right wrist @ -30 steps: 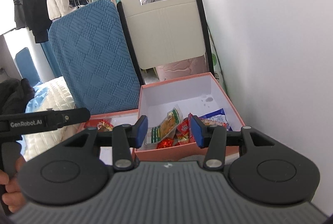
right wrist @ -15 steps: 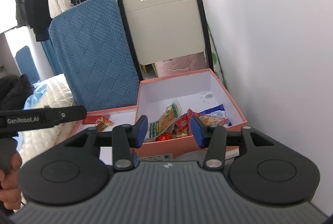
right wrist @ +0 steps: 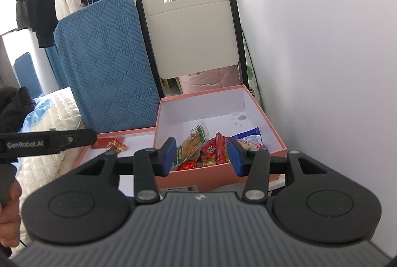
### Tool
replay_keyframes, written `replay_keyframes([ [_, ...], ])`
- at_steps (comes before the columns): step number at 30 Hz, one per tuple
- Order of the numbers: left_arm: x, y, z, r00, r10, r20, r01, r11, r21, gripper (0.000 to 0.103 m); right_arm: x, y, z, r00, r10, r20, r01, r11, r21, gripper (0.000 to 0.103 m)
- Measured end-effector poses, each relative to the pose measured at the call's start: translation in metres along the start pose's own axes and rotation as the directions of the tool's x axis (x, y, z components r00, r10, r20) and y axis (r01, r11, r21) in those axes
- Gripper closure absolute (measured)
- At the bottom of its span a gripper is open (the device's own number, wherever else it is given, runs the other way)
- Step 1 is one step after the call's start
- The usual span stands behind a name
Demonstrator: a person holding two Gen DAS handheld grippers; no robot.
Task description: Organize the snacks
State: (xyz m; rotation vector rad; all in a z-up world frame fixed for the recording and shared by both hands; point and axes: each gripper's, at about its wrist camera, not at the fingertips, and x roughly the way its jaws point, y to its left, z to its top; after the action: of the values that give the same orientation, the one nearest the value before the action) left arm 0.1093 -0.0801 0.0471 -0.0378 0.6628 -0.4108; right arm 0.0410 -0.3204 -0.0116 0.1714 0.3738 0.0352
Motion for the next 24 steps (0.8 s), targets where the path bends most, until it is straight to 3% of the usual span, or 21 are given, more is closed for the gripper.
replay_keyframes([
  [6, -0.006, 0.000, 0.000, 1.000, 0.007, 0.006, -0.007, 1.000, -0.011, 0.024, -0.001, 0.001, 0.000, 1.000, 0.001, 0.000, -0.001, 1.000, -0.004, 0.055],
  [14, -0.015, 0.004, 0.000, 0.999, 0.038, 0.013, -0.038, 0.999, -0.024, 0.009, -0.005, 0.000, -0.002, 1.000, -0.012, 0.004, 0.013, 1.000, -0.017, 0.054],
  [17, -0.018, 0.006, 0.000, 0.999, 0.049, 0.014, -0.048, 0.998, -0.027, 0.006, -0.007, -0.002, -0.002, 1.000, -0.023, 0.012, 0.023, 1.000, -0.016, 0.041],
  [21, -0.021, 0.003, -0.002, 0.998, 0.064, 0.023, -0.064, 0.998, 0.012, 0.004, -0.009, -0.003, -0.001, 0.999, -0.027, 0.019, 0.027, 0.999, -0.018, 0.036],
  [22, -0.022, 0.002, -0.003, 0.997, 0.071, 0.027, -0.071, 0.997, 0.023, 0.004, -0.010, -0.002, -0.001, 0.999, -0.027, 0.023, 0.028, 0.999, -0.026, 0.031],
  [24, -0.024, 0.002, -0.004, 0.997, 0.068, 0.025, -0.069, 0.997, 0.019, 0.004, -0.012, -0.001, -0.002, 0.998, -0.035, 0.046, 0.036, 0.999, -0.038, 0.009],
])
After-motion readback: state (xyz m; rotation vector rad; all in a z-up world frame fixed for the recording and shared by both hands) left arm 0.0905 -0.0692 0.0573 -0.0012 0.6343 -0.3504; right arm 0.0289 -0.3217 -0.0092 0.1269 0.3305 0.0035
